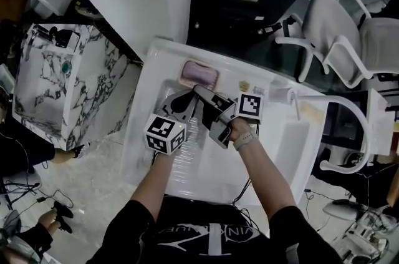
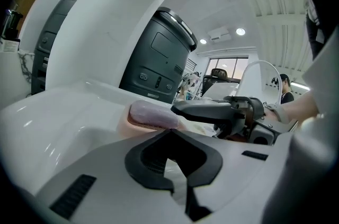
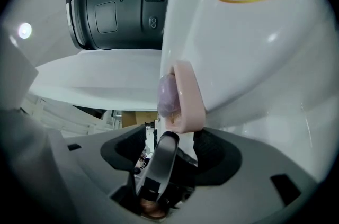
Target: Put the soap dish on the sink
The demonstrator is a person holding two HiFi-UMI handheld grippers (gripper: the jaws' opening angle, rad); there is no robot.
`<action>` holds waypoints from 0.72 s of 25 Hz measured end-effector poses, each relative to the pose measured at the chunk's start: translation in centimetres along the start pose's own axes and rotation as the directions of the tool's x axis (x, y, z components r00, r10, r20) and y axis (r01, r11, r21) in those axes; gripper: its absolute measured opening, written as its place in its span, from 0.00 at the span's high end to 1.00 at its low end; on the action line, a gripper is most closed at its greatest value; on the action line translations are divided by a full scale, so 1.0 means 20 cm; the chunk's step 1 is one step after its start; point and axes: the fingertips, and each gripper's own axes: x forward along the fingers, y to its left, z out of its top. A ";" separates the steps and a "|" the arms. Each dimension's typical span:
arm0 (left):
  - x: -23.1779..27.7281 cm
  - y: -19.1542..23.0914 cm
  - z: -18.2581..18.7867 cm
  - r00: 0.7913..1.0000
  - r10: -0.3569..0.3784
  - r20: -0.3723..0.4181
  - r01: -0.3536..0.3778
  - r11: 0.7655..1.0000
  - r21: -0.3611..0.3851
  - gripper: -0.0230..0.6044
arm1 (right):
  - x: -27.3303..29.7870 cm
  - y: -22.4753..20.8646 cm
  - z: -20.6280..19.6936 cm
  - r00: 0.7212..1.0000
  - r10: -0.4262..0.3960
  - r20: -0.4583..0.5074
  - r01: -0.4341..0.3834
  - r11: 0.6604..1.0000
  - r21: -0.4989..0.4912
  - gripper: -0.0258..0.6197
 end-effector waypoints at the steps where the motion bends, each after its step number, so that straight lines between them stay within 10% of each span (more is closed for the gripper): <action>1: 0.00 0.00 0.00 1.000 0.001 0.002 -0.001 1.000 -0.001 0.94 | 0.00 0.00 0.00 1.000 0.001 -0.001 -0.001 1.000 -0.001 0.55; 18: -0.02 -0.03 0.00 1.000 0.008 -0.011 -0.008 1.000 -0.015 0.94 | -0.14 -0.03 -0.05 0.999 -0.027 0.025 0.027 0.999 -0.016 0.55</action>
